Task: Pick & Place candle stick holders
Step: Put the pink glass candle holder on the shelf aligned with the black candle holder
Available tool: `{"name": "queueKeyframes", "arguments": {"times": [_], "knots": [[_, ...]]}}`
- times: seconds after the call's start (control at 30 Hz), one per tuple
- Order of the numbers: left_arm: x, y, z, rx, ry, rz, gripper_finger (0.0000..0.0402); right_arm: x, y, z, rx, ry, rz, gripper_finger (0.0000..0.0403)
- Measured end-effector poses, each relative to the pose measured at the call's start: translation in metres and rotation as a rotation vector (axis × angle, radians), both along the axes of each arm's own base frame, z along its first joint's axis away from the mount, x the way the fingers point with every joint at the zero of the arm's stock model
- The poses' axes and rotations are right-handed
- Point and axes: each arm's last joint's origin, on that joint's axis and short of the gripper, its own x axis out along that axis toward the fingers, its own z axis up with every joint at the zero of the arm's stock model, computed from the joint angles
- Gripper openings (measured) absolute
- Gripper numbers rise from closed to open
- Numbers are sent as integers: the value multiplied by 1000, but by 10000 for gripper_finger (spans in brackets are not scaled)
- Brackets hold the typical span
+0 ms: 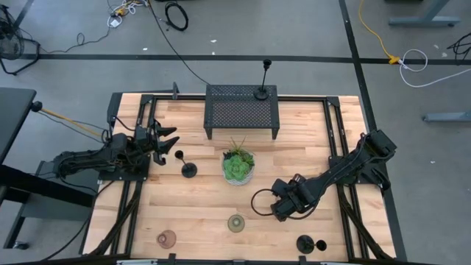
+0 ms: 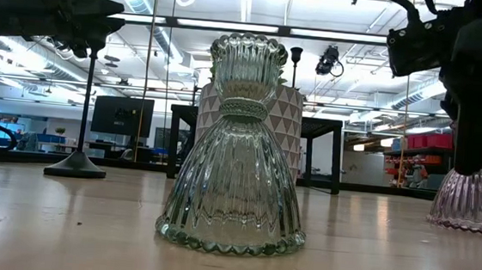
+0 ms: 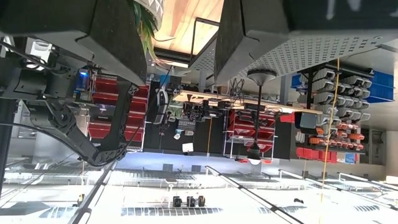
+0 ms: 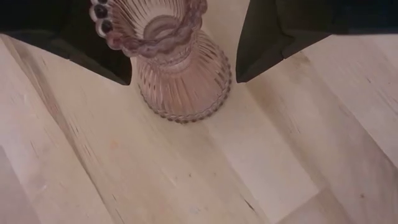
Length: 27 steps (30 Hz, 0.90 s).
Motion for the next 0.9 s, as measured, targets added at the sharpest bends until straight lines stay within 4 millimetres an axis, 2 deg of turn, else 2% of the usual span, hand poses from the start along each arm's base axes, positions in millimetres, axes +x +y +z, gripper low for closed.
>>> {"name": "queueKeyframes", "arguments": {"times": [0.17,0.5,0.9], "knots": [[0,0,0,0,0,-1,190,0,0,0,-1,-1,0,251],[0,0,0,0,0,0,190,0,0,1,-1,-7,0,157],[0,0,0,0,0,0,190,1,-2,1,28,13,2,162]]}}
